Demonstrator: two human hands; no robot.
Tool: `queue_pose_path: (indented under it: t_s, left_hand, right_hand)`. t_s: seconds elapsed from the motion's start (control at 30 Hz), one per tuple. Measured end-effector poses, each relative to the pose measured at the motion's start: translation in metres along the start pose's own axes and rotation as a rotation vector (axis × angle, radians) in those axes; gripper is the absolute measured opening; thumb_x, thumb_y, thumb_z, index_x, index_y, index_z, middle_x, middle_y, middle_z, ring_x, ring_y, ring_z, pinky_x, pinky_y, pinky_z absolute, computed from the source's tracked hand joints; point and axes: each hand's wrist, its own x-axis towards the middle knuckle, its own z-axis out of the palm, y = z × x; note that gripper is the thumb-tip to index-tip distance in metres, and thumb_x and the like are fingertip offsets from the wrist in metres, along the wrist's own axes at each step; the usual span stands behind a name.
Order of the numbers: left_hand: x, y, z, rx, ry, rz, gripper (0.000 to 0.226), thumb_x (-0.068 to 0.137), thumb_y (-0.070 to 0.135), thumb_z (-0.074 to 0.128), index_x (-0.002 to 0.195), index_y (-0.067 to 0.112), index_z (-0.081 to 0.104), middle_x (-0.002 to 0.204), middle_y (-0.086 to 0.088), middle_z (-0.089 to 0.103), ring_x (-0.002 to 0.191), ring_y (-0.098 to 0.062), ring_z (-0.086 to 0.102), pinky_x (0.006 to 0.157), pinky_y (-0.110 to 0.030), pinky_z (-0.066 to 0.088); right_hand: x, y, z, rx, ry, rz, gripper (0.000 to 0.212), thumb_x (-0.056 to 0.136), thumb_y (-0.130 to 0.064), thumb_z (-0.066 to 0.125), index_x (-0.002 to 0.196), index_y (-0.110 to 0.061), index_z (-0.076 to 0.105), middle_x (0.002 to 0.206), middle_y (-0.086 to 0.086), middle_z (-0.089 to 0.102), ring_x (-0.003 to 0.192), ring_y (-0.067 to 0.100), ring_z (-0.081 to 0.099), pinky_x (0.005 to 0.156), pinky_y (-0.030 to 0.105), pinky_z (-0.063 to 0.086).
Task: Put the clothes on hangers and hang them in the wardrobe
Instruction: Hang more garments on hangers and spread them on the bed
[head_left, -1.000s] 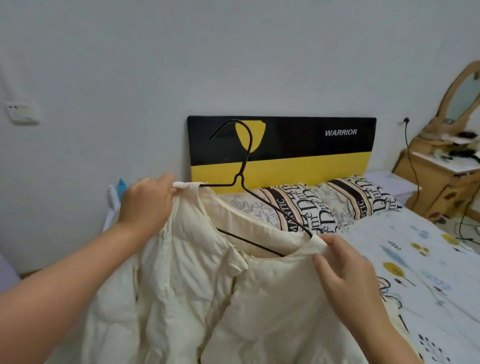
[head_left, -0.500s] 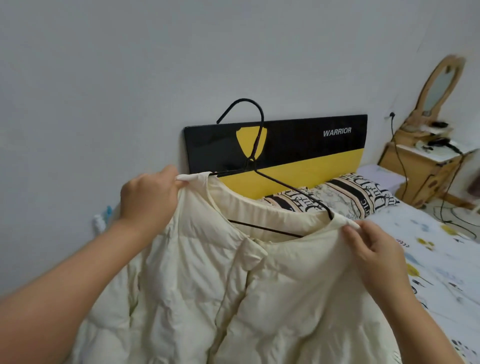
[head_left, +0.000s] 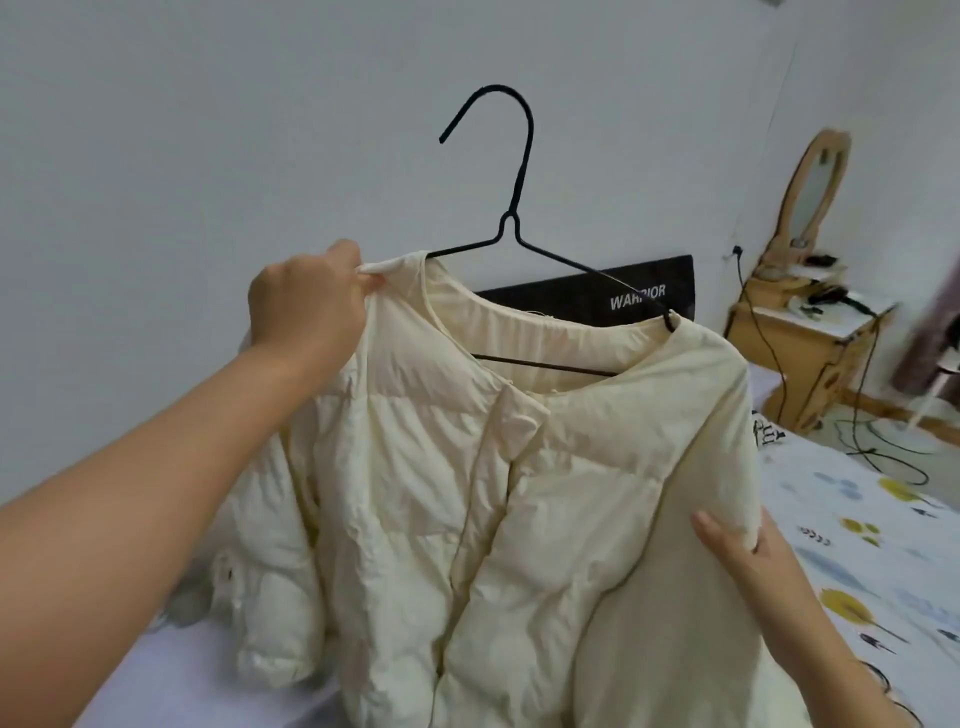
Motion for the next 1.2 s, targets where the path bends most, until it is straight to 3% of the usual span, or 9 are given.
queue_pose_path:
  t_s: [0.23,0.4,0.63,0.73,0.9,1.0,1.07,1.13,1.2]
  left_hand:
    - [0.078,0.032,0.102,-0.078,-0.085,0.037,0.028,0.096,0.027,0.044,0.093,0.0,0.053,0.081,-0.029,0.059,0.065,-0.033,0.04,0.059,-0.036,0.026]
    - [0.137,0.053,0.19,-0.135,-0.123,0.1,0.024,0.096,0.022,0.043,0.092,0.0,0.052,0.086,-0.03,0.059,0.072,-0.04,0.051,0.06,-0.036,0.029]
    - [0.204,0.081,0.34,-0.223,-0.219,0.239,0.033,0.098,0.032,0.041,0.093,0.002,0.052,0.087,-0.027,0.061,0.08,-0.043,0.056,0.062,-0.037,0.033]
    - [0.206,0.093,0.418,-0.21,-0.312,0.274,0.028,0.098,0.029,0.041,0.095,0.004,0.052,0.091,-0.024,0.062,0.083,-0.042,0.057,0.061,-0.036,0.032]
    - [0.19,0.118,0.527,-0.176,-0.449,0.336,0.023,0.1,0.028,0.039,0.093,0.007,0.046,0.088,-0.018,0.062,0.079,-0.038,0.056,0.059,-0.035,0.03]
    - [0.175,0.135,0.578,-0.187,-0.494,0.344,0.022,0.1,0.026,0.038,0.096,0.006,0.045,0.08,-0.012,0.057,0.071,-0.031,0.052,0.062,-0.035,0.03]
    - [0.164,0.14,0.61,-0.146,-0.531,0.373,0.019,0.099,0.025,0.041,0.096,0.007,0.046,0.078,-0.01,0.059,0.073,-0.031,0.057,0.065,-0.033,0.029]
    - [0.152,0.14,0.638,-0.078,-0.545,0.446,0.015,0.09,0.018,0.059,0.086,0.008,0.049,0.066,-0.006,0.059,0.062,-0.027,0.058,0.062,-0.031,0.027]
    - [0.142,0.14,0.659,0.012,-0.535,0.566,0.033,0.064,0.009,0.08,0.07,0.011,0.048,0.047,0.0,0.043,0.042,-0.021,0.046,0.055,-0.027,0.025]
  right_hand:
    - [0.094,0.026,0.024,-0.027,0.207,0.12,0.022,0.083,-0.006,0.066,0.105,-0.005,0.062,0.098,0.015,0.066,0.088,0.03,0.062,0.076,0.037,0.048]
    - [0.171,0.025,0.05,-0.012,0.322,0.161,0.018,0.084,-0.006,0.062,0.102,-0.007,0.059,0.093,0.014,0.064,0.086,0.029,0.061,0.081,0.04,0.05]
    - [0.295,0.049,0.097,-0.111,0.439,0.26,0.008,0.085,-0.004,0.058,0.09,-0.009,0.055,0.087,0.014,0.062,0.081,0.028,0.058,0.082,0.042,0.05]
    - [0.345,0.087,0.117,-0.213,0.464,0.393,0.018,0.086,-0.009,0.057,0.102,-0.005,0.051,0.1,0.015,0.059,0.097,0.034,0.058,0.089,0.046,0.048]
    - [0.402,0.156,0.15,-0.365,0.364,0.533,0.05,0.088,-0.016,0.051,0.134,-0.006,0.034,0.126,0.015,0.054,0.113,0.033,0.053,0.09,0.038,0.045]
    - [0.426,0.201,0.174,-0.645,0.333,0.514,0.06,0.094,-0.03,0.041,0.146,-0.011,0.018,0.145,0.011,0.038,0.132,0.029,0.038,0.106,0.041,0.036]
    - [0.432,0.227,0.192,-0.869,0.263,0.514,0.058,0.097,-0.025,0.033,0.149,-0.014,0.009,0.154,0.014,0.02,0.142,0.029,0.019,0.114,0.045,0.023]
    - [0.431,0.248,0.208,-0.998,0.118,0.563,0.063,0.096,-0.021,0.032,0.15,-0.019,-0.001,0.157,0.014,-0.005,0.145,0.031,-0.003,0.117,0.05,0.009]
    - [0.428,0.27,0.22,-1.047,-0.014,0.6,0.069,0.096,-0.029,0.035,0.15,-0.023,-0.009,0.155,0.014,-0.021,0.144,0.031,-0.017,0.115,0.054,0.002]
